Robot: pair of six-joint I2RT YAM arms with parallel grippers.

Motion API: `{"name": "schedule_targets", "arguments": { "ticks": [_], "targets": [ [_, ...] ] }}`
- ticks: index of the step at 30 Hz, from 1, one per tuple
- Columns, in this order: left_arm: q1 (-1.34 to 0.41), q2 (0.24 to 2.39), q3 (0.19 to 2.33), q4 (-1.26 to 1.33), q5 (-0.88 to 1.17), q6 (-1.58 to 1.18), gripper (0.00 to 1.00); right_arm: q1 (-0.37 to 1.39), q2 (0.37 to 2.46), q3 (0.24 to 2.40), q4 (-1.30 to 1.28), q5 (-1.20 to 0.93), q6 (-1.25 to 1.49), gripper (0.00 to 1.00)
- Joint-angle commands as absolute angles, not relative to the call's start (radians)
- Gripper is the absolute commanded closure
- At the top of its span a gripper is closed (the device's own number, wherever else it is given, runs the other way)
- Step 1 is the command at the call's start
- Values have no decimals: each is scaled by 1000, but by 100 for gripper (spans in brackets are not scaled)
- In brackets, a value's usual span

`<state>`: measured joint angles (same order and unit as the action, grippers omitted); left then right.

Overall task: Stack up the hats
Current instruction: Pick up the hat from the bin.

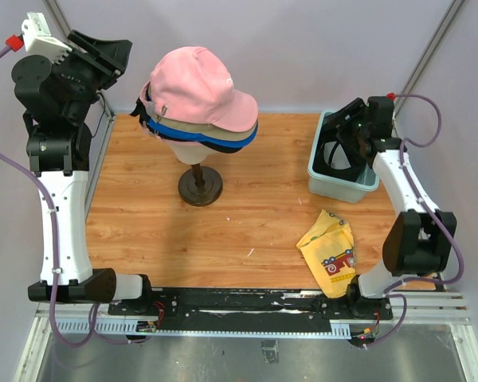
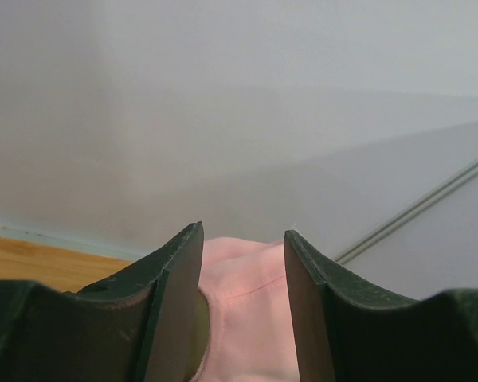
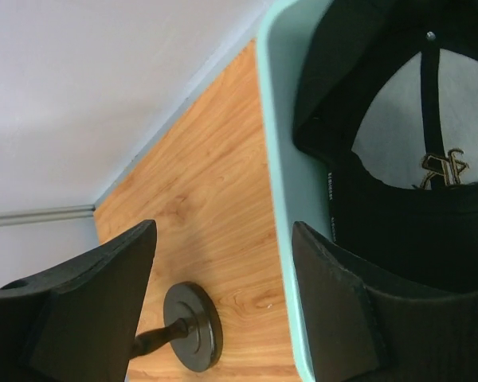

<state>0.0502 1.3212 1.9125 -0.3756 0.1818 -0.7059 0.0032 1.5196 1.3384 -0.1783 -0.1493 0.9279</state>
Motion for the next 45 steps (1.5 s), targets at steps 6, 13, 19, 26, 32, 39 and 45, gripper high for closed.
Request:
{"name": "schedule_targets", "arguments": {
  "ticks": [6,13,19,26,32,39,45],
  "targets": [
    [-1,1323,1930,-281,187,-612,51,-30,1759,1456,-103,-126,1099,29],
    [-21,1282,1832,-174,172,-582,51,-44,1877,1491,-36,-86,1142,30],
    [-29,1241,1740,-73,157,-570,51,-53,1954,1528,15,-65,1167,31],
    [-38,1235,1699,-27,151,-563,51,-67,1977,1515,76,-38,1191,38],
    [-44,1241,1684,-3,146,-561,51,-71,2047,1534,108,-64,1211,57],
    [-44,1243,1673,-2,143,-557,51,-76,2052,1521,130,-96,1210,92],
    [-45,1225,1667,0,126,-556,50,-85,1911,1473,190,-133,1135,99]
  ]
}}
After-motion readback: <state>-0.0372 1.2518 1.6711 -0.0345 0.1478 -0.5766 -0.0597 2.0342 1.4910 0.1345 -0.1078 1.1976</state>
